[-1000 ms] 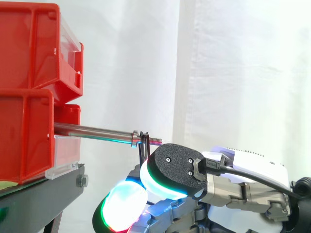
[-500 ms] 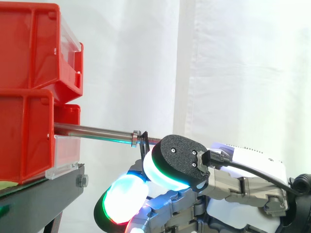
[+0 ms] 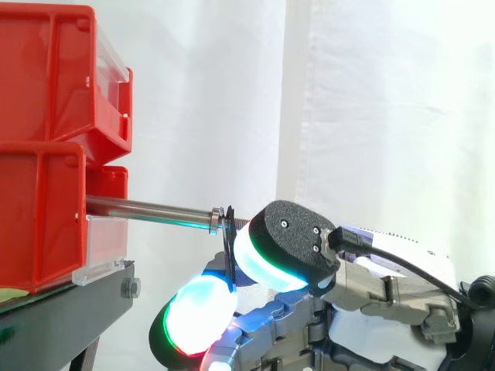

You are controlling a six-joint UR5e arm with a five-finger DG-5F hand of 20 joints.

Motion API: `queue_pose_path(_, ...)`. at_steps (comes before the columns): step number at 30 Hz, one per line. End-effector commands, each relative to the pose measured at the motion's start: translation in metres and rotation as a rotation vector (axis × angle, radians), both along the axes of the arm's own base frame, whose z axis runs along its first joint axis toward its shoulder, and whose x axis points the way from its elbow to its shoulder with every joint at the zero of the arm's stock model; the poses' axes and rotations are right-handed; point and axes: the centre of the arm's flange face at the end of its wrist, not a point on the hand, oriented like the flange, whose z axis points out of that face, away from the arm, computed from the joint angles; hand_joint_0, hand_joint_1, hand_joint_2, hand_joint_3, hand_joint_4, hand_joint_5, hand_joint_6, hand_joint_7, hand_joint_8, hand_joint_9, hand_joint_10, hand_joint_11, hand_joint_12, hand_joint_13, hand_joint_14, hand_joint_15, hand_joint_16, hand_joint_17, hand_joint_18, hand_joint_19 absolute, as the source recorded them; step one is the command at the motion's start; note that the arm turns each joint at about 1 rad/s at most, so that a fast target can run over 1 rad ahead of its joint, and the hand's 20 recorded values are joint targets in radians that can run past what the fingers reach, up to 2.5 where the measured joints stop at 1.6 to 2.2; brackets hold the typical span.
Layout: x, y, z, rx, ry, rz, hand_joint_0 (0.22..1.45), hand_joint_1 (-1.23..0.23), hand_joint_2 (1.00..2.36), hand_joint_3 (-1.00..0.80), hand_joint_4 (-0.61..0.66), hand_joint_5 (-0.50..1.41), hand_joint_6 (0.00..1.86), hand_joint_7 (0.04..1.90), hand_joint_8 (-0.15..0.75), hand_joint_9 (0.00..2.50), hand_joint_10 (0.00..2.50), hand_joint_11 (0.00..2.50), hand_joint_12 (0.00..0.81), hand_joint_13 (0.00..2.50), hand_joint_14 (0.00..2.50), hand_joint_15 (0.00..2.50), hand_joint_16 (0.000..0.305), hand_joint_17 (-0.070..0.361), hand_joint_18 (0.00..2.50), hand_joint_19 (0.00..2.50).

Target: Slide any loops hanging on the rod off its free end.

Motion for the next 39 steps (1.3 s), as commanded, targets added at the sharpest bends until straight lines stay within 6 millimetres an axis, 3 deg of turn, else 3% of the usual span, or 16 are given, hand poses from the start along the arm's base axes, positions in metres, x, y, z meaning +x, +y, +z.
queue_pose_path(1, 0.0, -0.002, 0.0, 0.027, -0.004, 0.021, 0.53, -0.43, 1.0, -0.47, 0.31, -0.12, 0.5, 1.17, 0.367, 0.98, 0.01, 0.56, 0.4, 0.76, 0.01, 0.31, 0.055, 0.124, 0.68, 0.48)
queue_pose_path(20, 0.0, -0.007, 0.0, 0.024, -0.007, 0.034, 0.59, -0.56, 1.01, -0.39, 0.25, -0.09, 0.5, 1.37, 0.361, 1.02, 0.02, 0.57, 0.377, 0.8, 0.01, 0.31, 0.049, 0.11, 0.73, 0.46)
queue_pose_path(22, 0.0, -0.007, 0.001, 0.023, -0.008, 0.035, 0.61, -0.59, 1.01, -0.36, 0.25, -0.1, 0.56, 1.3, 0.361, 1.03, 0.02, 0.57, 0.374, 0.8, 0.01, 0.31, 0.049, 0.109, 0.73, 0.46)
queue_pose_path(24, 0.0, -0.007, 0.0, 0.023, -0.007, 0.035, 0.6, -0.58, 1.02, -0.18, 0.2, -0.14, 0.76, 1.09, 0.363, 1.03, 0.02, 0.61, 0.378, 0.81, 0.01, 0.31, 0.048, 0.108, 0.73, 0.45)
queue_pose_path(27, 0.002, -0.006, 0.004, 0.024, -0.021, 0.037, 0.58, -0.57, 1.03, -0.07, 0.21, -0.16, 0.81, 1.11, 0.365, 1.0, 0.02, 0.65, 0.381, 0.8, 0.01, 0.32, 0.048, 0.108, 0.71, 0.45)
queue_pose_path(28, 0.002, -0.006, 0.005, 0.024, -0.024, 0.038, 0.58, -0.56, 1.03, -0.06, 0.21, -0.17, 0.82, 1.11, 0.366, 0.99, 0.01, 0.65, 0.381, 0.8, 0.01, 0.32, 0.048, 0.108, 0.69, 0.46)
queue_pose_path(29, 0.002, -0.005, 0.006, 0.022, -0.024, 0.042, 0.59, -0.56, 1.02, -0.06, 0.25, -0.18, 0.86, 0.99, 0.382, 1.0, 0.02, 0.66, 0.401, 0.81, 0.01, 0.32, 0.052, 0.117, 0.73, 0.43)
queue_pose_path(30, 0.003, -0.005, 0.007, 0.021, -0.026, 0.045, 0.6, -0.65, 1.02, -0.05, 0.26, -0.19, 0.88, 0.95, 0.393, 0.99, 0.01, 0.68, 0.413, 0.82, 0.01, 0.31, 0.054, 0.123, 0.74, 0.42)
queue_pose_path(39, 0.008, -0.006, 0.015, 0.012, -0.044, 0.07, 0.6, -0.7, 1.02, -0.08, 0.24, -0.19, 0.9, 0.93, 0.387, 1.01, 0.01, 0.73, 0.404, 0.81, 0.01, 0.32, 0.053, 0.118, 0.73, 0.43)
